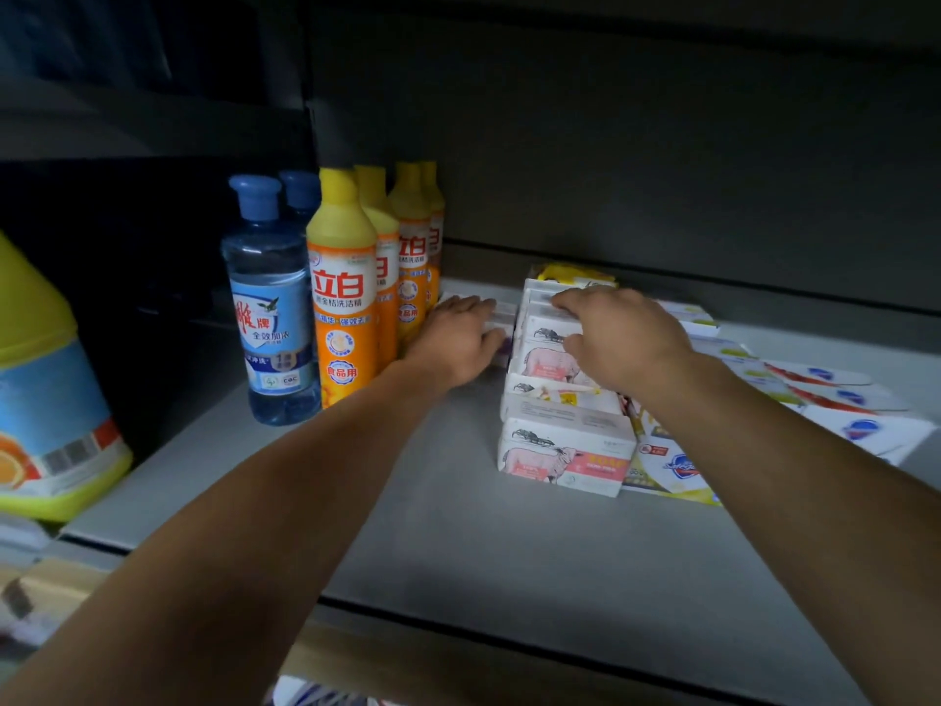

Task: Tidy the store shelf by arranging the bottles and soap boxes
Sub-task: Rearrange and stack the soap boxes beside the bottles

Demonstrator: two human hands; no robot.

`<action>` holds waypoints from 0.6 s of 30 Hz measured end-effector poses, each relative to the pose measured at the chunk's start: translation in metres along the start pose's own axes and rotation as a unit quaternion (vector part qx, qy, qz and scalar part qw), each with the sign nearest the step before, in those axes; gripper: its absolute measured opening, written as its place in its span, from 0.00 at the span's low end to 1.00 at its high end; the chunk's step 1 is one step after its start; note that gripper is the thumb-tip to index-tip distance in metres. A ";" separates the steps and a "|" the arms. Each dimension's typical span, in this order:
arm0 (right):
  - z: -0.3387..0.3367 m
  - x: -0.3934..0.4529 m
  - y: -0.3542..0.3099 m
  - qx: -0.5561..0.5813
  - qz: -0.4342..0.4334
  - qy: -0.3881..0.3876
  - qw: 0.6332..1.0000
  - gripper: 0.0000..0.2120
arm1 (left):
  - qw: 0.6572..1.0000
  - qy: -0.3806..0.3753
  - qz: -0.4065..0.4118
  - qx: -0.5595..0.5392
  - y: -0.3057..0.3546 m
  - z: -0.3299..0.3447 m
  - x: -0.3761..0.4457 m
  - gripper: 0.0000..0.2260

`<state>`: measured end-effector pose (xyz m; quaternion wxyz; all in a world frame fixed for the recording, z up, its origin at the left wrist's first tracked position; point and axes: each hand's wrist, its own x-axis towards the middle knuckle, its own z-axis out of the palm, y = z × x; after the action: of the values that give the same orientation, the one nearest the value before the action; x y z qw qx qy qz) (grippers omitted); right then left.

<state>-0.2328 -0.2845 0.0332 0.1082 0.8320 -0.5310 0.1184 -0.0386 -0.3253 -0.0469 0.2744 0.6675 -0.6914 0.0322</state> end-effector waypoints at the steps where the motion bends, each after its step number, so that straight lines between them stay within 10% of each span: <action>1: -0.002 -0.001 -0.002 -0.004 -0.001 -0.007 1.000 0.25 | 0.999 0.014 -0.014 -0.038 0.004 -0.007 -0.010 0.23; 7: -0.003 -0.049 -0.017 0.079 -0.049 0.130 0.987 0.16 | 0.987 -0.010 -0.017 -0.160 0.014 -0.040 -0.093 0.19; 13: 0.043 -0.099 -0.032 -0.044 -0.006 -0.043 0.998 0.30 | 0.979 -0.038 0.002 -0.201 0.011 -0.055 -0.165 0.15; 18: 0.061 -0.113 -0.041 0.022 -0.027 0.077 0.996 0.30 | 0.966 -0.017 -0.017 -0.257 0.008 -0.052 -0.193 0.18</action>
<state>-0.2367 -0.1897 -0.0625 0.1338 0.8368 -0.4956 0.1906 -0.0368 -0.1287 -0.0820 0.4255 0.5868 -0.6693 -0.1632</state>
